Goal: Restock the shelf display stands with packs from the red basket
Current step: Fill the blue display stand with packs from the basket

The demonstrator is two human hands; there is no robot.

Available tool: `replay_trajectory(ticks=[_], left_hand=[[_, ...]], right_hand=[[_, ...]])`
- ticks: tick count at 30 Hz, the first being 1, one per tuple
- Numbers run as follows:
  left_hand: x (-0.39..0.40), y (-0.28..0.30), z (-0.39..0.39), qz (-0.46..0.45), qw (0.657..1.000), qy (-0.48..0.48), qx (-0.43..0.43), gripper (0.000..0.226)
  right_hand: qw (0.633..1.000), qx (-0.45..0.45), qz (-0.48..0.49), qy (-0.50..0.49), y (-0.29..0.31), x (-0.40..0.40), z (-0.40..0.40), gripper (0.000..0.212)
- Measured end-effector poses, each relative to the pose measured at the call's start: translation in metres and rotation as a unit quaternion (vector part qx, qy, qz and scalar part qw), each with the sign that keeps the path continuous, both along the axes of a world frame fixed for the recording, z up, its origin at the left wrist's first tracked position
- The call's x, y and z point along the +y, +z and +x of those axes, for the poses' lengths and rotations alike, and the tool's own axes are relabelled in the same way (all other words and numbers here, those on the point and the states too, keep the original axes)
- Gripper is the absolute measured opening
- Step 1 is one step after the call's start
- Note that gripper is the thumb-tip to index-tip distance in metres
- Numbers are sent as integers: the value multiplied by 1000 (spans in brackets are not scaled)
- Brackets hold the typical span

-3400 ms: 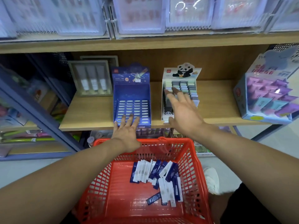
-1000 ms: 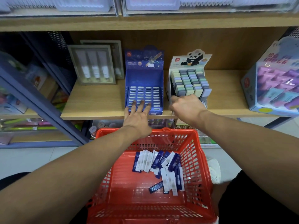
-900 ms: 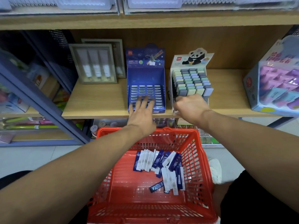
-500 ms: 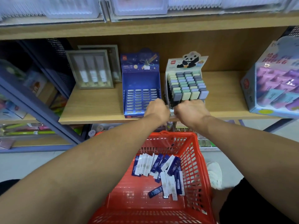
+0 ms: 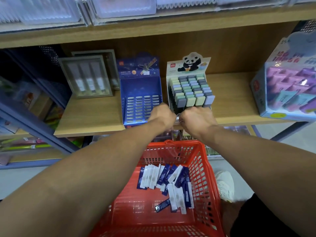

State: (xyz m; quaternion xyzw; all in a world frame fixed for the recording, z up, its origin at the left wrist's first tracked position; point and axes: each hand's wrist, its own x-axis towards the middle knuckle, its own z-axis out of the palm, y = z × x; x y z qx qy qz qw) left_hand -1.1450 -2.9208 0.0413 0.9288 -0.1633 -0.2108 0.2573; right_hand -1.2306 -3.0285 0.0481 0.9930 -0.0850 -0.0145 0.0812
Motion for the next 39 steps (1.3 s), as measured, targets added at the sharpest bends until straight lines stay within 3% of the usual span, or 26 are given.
replay_trajectory(ticks=[10,20,24,29,33,37,39], left_hand=[[1,-11,-10,-19,1000,-3,4,36],[-7,-10,-9,-48,997,3,56,23],[-3,-13,-19,-93,991,18,92,29],[12,-20,-33,-144,987,16,71,33],[41,-19,-44,-158,986,-27,-52,36],[106,-33,-55,-113,973,-76,-185,48],[136,-52,-54,-54,972,-108,-199,39]], right_hand=[[999,-47,-19,8,-6,2,-7,5],[998,-51,-30,-7,-8,-2,-10,2],[997,-76,-10,-22,-8,-5,-5,2],[997,-72,28,-21,-6,-1,-5,11],[992,-95,85,13,5,12,-6,12],[979,-134,126,93,11,39,-17,13],[979,-91,126,132,-2,51,-28,12]])
